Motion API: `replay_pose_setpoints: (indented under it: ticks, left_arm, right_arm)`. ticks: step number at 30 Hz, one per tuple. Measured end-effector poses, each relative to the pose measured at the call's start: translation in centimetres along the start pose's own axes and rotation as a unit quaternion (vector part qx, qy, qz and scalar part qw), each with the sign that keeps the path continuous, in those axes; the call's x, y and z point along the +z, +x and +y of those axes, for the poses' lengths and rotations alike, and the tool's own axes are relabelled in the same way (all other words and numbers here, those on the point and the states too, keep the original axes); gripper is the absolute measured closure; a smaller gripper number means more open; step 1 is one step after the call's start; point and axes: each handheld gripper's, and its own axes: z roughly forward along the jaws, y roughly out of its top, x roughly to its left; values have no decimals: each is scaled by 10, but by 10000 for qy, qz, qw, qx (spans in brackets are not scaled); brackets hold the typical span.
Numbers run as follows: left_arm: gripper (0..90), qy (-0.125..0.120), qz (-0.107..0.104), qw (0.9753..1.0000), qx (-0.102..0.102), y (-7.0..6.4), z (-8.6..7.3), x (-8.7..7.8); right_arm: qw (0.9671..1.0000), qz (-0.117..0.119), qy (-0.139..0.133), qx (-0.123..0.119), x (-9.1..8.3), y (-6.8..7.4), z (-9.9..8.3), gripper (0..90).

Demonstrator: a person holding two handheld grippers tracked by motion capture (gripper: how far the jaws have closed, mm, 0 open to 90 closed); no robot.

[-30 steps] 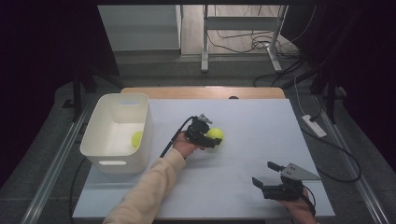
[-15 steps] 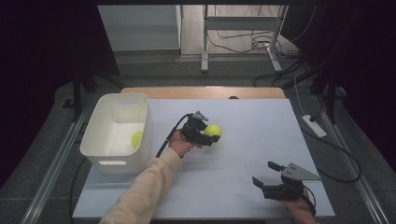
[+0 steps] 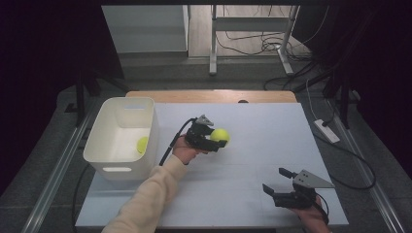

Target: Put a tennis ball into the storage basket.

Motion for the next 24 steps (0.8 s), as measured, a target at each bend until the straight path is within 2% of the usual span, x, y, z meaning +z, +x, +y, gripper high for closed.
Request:
replay_pose_setpoints:
  ticks: [24]
  left_arm:
    - [281, -367, 24, 9993, 100, -6, 0, -23]
  right_arm:
    - [10000, -17, -21, 5, 0, 0, 0, 122]
